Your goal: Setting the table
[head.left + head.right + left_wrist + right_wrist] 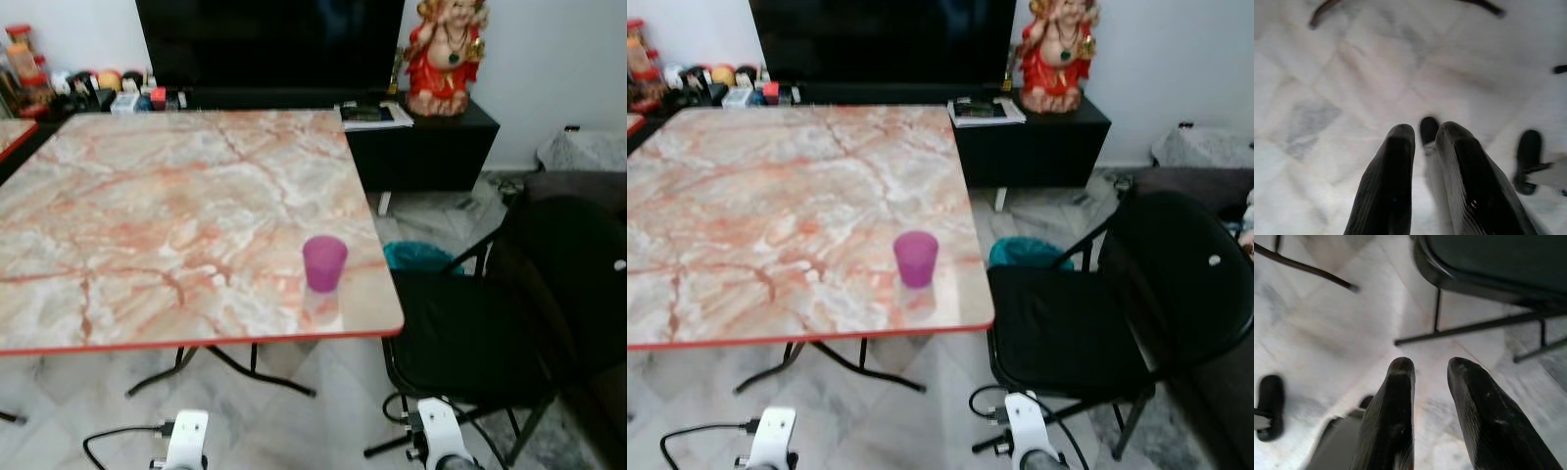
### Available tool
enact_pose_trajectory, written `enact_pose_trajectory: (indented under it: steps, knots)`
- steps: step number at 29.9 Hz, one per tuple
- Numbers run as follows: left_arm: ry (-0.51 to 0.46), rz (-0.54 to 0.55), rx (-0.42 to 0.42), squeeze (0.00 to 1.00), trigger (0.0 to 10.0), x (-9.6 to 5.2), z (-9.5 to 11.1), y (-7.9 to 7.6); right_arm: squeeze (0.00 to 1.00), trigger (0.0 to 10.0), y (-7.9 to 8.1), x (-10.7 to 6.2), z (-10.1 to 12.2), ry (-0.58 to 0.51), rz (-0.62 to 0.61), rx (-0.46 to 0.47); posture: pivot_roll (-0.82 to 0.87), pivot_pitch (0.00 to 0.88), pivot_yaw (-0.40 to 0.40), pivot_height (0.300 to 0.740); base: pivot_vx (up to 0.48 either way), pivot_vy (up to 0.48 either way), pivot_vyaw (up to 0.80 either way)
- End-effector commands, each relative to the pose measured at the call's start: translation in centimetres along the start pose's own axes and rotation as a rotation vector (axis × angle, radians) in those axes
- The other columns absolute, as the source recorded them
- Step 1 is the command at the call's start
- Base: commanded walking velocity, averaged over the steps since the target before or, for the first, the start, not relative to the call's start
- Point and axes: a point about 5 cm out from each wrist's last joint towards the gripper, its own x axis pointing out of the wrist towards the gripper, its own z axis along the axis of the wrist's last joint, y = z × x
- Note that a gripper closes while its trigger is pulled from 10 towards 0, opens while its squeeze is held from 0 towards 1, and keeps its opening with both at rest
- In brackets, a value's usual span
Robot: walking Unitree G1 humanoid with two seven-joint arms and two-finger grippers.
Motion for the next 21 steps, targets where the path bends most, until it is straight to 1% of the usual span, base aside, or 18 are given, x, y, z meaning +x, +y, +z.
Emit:
enact_pose_trajectory:
  steps: [1, 13, 21]
  knots:
    - [0.009, -0.007, 0.0, 0.0, 10.0, 0.0, -0.1, -0.29, 0.0, 10.0, -0.19, 0.04, 0.34, -0.009, -0.008, 0.011, -0.09, 0.0, -0.057, 0.74, 0.0, -0.251, 0.0]
    - [0.009, -0.011, -0.009, 0.0, 10.0, -0.02, -0.13, -0.7, 0.0, 10.0, -0.52, 0.07, 0.62, -0.013, -0.012, 0.009, -0.09, 0.0, -0.073, 0.74, 0.0, -0.253, 0.0]
    - [0.014, -0.008, -0.016, 0.0, 10.0, -0.05, -0.33, -0.64, 0.0, 10.0, -0.43, 0.08, 0.64, -0.013, -0.008, 0.005, -0.08, 0.0, -0.077, 0.74, 0.0, -0.255, 0.0]
